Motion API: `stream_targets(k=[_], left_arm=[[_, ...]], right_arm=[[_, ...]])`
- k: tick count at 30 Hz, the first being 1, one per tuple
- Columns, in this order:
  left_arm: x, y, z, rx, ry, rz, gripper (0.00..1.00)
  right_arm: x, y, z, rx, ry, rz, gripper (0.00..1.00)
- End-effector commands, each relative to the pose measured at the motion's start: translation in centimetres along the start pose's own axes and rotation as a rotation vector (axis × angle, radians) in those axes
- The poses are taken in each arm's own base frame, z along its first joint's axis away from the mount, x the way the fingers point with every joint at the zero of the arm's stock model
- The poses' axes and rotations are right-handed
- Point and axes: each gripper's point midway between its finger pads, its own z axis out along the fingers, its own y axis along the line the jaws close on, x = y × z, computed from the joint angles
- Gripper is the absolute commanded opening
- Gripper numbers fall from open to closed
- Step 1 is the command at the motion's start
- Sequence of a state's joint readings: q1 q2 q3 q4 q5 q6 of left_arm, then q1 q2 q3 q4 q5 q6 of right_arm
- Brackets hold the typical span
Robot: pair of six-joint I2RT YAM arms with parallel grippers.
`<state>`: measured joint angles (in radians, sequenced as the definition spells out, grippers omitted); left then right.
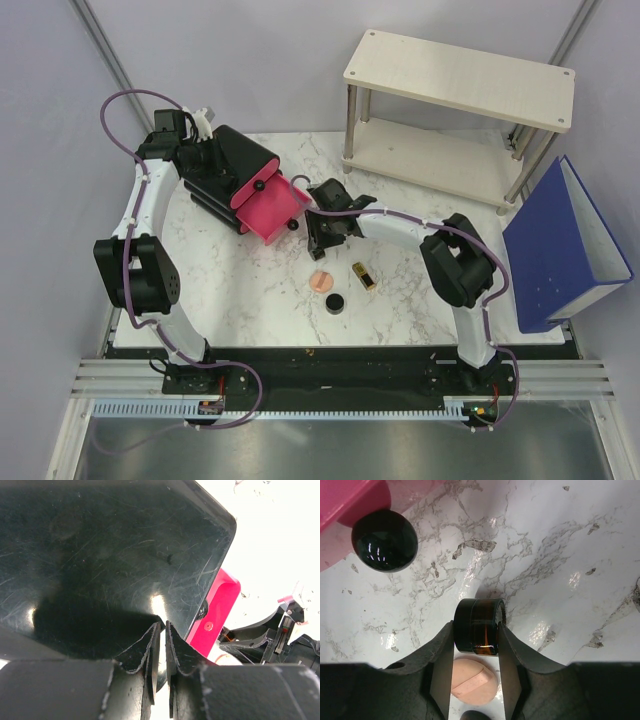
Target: Organize the makeup
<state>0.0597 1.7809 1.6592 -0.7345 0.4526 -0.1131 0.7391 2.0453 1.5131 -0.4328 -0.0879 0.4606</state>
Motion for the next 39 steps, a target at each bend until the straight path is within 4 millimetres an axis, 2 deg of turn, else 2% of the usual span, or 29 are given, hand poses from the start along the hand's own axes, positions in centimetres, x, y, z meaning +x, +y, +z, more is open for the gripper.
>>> stream_targets(k=[1, 3, 6, 12, 15, 16, 18, 19, 21, 22, 24, 25, 27, 39], left_arm=[[10.2, 4.0, 1.1, -0.139, 0.370, -0.095, 0.19], [10.3, 3.9, 1.0, -0.138, 0.370, -0.095, 0.19], [10.3, 3.9, 1.1, -0.139, 0.372, -0.094, 0.19], [10.3, 3.9, 1.1, -0.137, 0.374, -0.095, 0.19], [10.3, 4.0, 1.1, -0.138, 0.374, -0.097, 0.19], [10.4, 4.0, 1.2, -0.138, 0.376, -0.098, 0.19], [10.4, 4.0, 1.2, -0.137, 0.377, -0.100, 0.20], [10.4, 4.0, 1.2, -0.138, 0.377, -0.098, 0.19], [10.4, 4.0, 1.2, -0.137, 0.378, -0.097, 0.19], [10.5, 4.0, 1.2, -0.140, 0.379, -0.099, 0.19], [10.5, 4.0, 1.2, -0.138, 0.379, -0.099, 0.19], [10.5, 4.0, 1.2, -0.139, 0.379, -0.097, 0.19], [10.4, 3.9, 1.2, -0.137, 0.378, -0.097, 0.19], [10.5, 4.0, 1.3, -0.139, 0.381, -0.096, 0.20]], right_arm=[[-2.8, 0.6, -3.4, -0.018, -0.090, 0.024, 0.23], [-3.8, 1.0, -4.5, -0.031, -0.116, 0.034, 0.23], [-5.9, 2.5, -6.6, -0.089, -0.159, 0.037, 0.23], [-10.7, 6.6, -10.2, -0.235, -0.254, 0.025, 0.24], [-13.9, 9.3, -11.8, -0.323, -0.315, 0.011, 0.24], [-14.1, 9.5, -11.0, -0.331, -0.307, 0.018, 0.25], [-15.7, 10.8, -11.5, -0.380, -0.333, 0.015, 0.25], [-15.7, 10.8, -9.9, -0.386, -0.310, 0.037, 0.26], [-16.6, 12.1, -9.6, -0.440, -0.314, 0.041, 0.26], [-16.3, 12.0, -7.9, -0.445, -0.289, 0.055, 0.26], [-16.8, 12.7, -7.2, -0.477, -0.284, 0.081, 0.26], [-16.3, 12.7, -5.9, -0.484, -0.260, 0.089, 0.26], [-16.3, 12.8, -4.7, -0.497, -0.251, 0.112, 0.26], [-15.1, 12.4, -1.5, -0.506, -0.203, 0.149, 0.30]])
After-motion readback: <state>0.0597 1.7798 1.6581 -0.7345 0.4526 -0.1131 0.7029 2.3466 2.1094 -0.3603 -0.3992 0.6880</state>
